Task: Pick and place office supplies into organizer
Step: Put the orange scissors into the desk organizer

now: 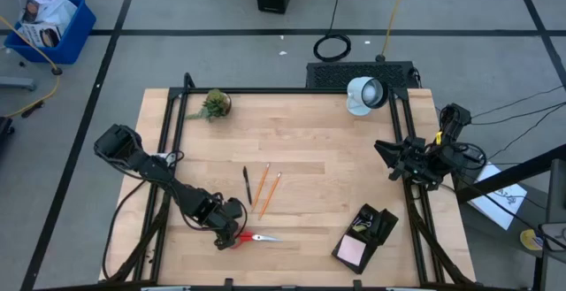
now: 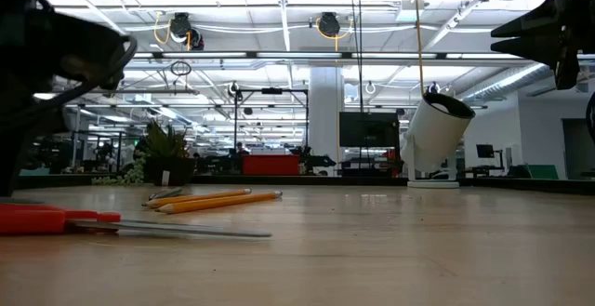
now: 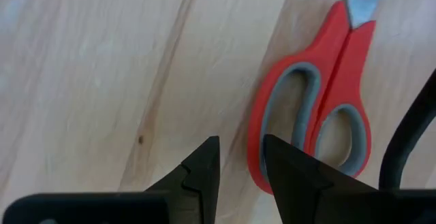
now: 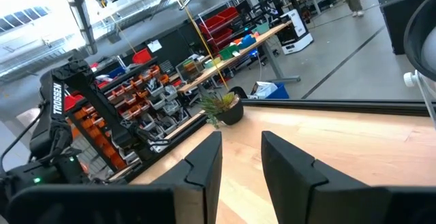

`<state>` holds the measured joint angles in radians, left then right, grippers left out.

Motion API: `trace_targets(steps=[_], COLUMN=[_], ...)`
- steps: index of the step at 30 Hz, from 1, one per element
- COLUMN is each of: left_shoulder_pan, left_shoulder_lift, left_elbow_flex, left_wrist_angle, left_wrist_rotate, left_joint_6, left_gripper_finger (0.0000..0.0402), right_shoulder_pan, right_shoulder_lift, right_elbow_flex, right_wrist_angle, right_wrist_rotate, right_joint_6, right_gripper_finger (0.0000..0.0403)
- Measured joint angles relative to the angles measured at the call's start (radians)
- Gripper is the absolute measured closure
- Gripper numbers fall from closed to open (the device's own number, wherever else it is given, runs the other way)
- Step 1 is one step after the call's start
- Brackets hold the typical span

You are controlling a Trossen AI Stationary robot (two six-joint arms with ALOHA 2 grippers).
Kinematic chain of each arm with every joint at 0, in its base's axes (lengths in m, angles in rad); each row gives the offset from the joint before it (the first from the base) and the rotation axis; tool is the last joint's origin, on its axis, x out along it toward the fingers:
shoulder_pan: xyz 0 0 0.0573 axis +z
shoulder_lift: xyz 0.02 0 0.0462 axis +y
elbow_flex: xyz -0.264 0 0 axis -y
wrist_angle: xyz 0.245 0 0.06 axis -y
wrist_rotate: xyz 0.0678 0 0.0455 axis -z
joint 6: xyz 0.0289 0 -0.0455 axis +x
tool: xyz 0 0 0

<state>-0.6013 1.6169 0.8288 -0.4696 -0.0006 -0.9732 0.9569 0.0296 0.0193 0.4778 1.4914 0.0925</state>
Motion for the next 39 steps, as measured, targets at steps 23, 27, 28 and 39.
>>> trace_targets(steps=[23,27,28,39], left_shoulder_pan=[0.023,0.036,0.037,0.038], left_shoulder_lift=[-0.006,-0.003,-0.003,-0.002], left_elbow_flex=[-0.099,-0.101,-0.101,-0.101], left_wrist_angle=[0.144,0.175,0.185,0.178], left_wrist_rotate=[0.010,0.008,0.005,-0.008], left_joint_6=[-0.060,-0.077,-0.072,0.027], left_gripper_finger=[0.0284,0.0285,0.0288,0.0381], right_shoulder_pan=[0.000,0.000,0.000,0.000], right_shoulder_lift=[0.000,0.000,0.000,0.000], right_elbow_flex=[0.000,0.000,0.000,0.000], right_wrist_angle=[0.004,0.015,0.018,0.019], right_wrist_rotate=[-0.002,-0.001,-0.001,-0.001], right_joint_6=[0.000,0.000,0.000,0.001], right_gripper_finger=[0.0310,0.0310,0.0310,0.0310])
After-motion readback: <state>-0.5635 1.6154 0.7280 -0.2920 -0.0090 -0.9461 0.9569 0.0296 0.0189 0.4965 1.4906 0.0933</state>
